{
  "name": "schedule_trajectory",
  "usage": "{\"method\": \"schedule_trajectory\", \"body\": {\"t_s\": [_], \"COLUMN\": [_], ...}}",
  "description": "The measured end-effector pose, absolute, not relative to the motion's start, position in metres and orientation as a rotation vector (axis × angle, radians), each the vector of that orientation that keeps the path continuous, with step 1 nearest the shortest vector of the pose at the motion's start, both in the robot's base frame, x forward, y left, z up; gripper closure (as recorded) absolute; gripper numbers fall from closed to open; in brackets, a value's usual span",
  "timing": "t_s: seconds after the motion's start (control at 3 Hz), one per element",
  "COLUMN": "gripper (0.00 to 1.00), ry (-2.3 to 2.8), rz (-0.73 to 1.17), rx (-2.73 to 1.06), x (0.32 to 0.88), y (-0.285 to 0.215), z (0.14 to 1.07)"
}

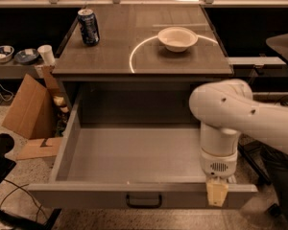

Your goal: Open top drawer

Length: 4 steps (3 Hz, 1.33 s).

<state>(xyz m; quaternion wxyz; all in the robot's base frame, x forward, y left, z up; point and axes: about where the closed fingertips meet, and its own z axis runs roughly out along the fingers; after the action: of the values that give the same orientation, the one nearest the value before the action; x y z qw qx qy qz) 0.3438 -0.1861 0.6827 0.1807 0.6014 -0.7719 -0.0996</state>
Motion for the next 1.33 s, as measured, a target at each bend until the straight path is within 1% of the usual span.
{"method": "schedule_trajectory", "body": {"t_s": [0.33,0.67,1.0,1.33], "gripper": [0.63,0.39,0.17,0.0], "ry": [-2.18,-2.18,-2.186,-2.193], "rz": [-0.281,-0.281,-0.124,0.068], "rx": [1.699,1.699,1.733,1.767], "x": [0.344,0.344,0.361,0.393], "y": [-0.186,-0.186,-0.186,-0.194], "z": [0.683,0.683,0.714,0.775]}}
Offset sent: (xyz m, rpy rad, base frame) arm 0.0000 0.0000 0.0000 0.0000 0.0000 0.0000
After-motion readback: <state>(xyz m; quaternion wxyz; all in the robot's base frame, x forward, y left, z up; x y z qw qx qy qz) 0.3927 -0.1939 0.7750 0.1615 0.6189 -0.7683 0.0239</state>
